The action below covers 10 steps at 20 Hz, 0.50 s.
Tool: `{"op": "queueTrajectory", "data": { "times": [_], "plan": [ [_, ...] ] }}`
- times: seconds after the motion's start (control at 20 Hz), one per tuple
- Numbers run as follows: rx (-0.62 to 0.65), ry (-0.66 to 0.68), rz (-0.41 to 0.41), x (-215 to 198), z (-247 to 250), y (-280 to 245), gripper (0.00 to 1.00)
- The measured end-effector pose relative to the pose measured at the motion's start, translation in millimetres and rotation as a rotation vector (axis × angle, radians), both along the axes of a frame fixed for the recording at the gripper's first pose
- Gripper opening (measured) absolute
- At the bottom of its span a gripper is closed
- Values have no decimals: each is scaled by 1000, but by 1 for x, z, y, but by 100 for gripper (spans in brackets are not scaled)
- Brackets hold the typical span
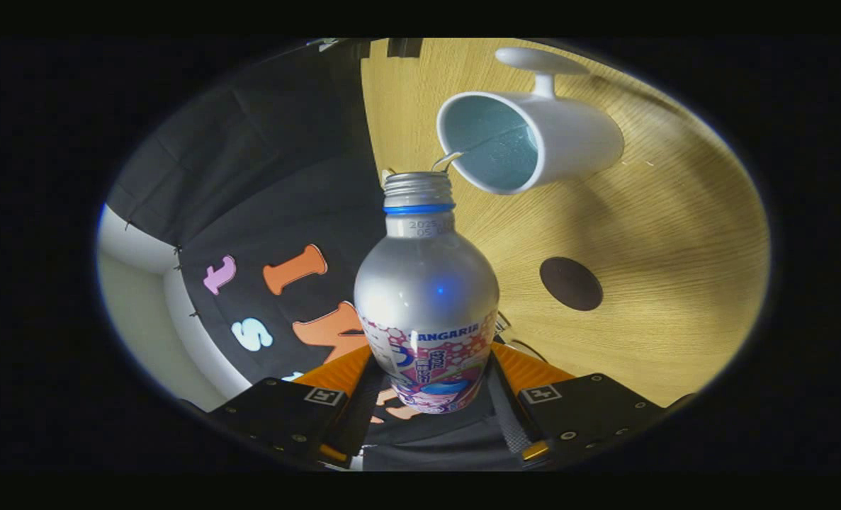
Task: Take the bottle from table, then pour the juice into the cup, finally place the bottle on the coaster
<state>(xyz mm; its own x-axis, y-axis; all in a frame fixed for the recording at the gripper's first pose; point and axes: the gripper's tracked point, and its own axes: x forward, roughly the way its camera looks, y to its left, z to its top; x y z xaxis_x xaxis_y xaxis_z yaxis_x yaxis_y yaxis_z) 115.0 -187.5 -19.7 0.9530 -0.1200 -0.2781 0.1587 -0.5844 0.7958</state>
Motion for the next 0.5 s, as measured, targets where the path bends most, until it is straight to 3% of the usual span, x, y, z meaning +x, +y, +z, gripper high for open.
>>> {"op": "queueTrajectory", "data": {
  "times": [0.5],
  "plan": [
    [35,-4,-19,-8,3,-2,75]
  ]
}}
